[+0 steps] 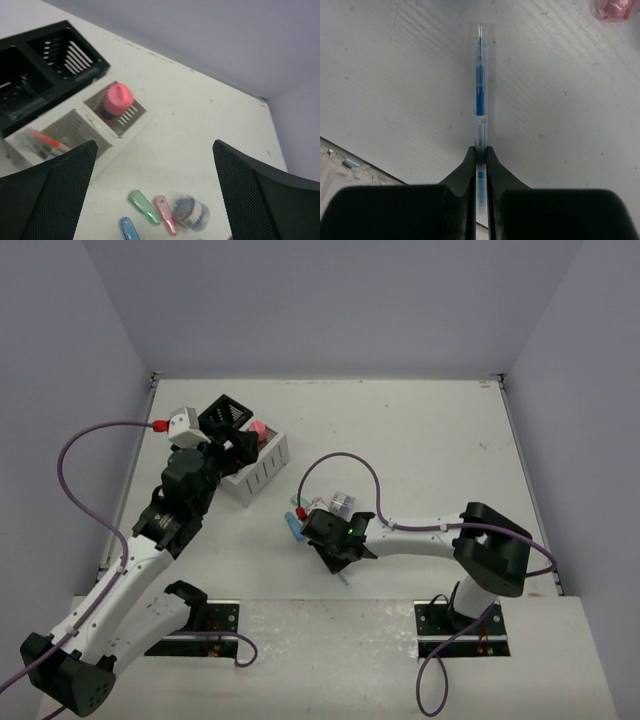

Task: Sort the stationery into containers
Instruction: Pick up the pen from the center of the board, then place the pen in the storage box.

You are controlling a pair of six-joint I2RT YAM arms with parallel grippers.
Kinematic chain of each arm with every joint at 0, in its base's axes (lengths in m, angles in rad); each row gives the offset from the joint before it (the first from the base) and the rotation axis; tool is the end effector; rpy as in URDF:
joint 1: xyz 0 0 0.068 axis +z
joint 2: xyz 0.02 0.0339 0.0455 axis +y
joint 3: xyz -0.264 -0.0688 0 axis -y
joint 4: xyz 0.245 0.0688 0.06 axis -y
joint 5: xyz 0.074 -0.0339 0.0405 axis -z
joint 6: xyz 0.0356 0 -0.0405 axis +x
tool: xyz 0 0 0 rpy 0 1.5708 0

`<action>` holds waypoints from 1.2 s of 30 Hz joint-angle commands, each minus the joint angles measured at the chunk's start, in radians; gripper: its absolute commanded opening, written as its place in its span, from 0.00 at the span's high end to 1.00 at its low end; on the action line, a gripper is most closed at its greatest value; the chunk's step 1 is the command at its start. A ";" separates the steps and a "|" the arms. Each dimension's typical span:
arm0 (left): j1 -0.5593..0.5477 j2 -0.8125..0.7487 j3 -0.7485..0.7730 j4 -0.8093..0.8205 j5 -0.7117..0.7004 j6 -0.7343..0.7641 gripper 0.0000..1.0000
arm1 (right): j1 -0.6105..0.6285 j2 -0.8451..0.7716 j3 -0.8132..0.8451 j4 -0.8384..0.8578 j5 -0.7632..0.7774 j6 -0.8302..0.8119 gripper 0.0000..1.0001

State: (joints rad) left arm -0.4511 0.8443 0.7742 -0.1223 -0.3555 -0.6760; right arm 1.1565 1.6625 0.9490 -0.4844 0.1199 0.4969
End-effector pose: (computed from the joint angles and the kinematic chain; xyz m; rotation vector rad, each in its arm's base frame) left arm 0.1842 -0.0754 0.3330 -0.4562 1.7191 -0.5073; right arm 0.1281 0.2807 0.1596 -0.8734 2.6490 0.2737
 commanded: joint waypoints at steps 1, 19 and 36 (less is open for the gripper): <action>0.006 -0.021 0.022 0.000 0.308 0.024 0.00 | 0.005 -0.064 0.063 -0.065 0.074 0.012 1.00; -0.128 0.103 -0.190 0.712 1.073 -0.301 0.00 | 0.000 -0.652 0.013 0.198 0.088 -0.167 1.00; -0.175 0.166 -0.061 0.457 0.913 -0.154 1.00 | 0.002 -0.698 0.019 0.203 0.078 -0.212 0.52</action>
State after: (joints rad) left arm -0.6164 1.0210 0.6081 0.4949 0.6411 -0.9339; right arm 1.1541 0.9867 0.9497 -0.3231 0.1872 0.3261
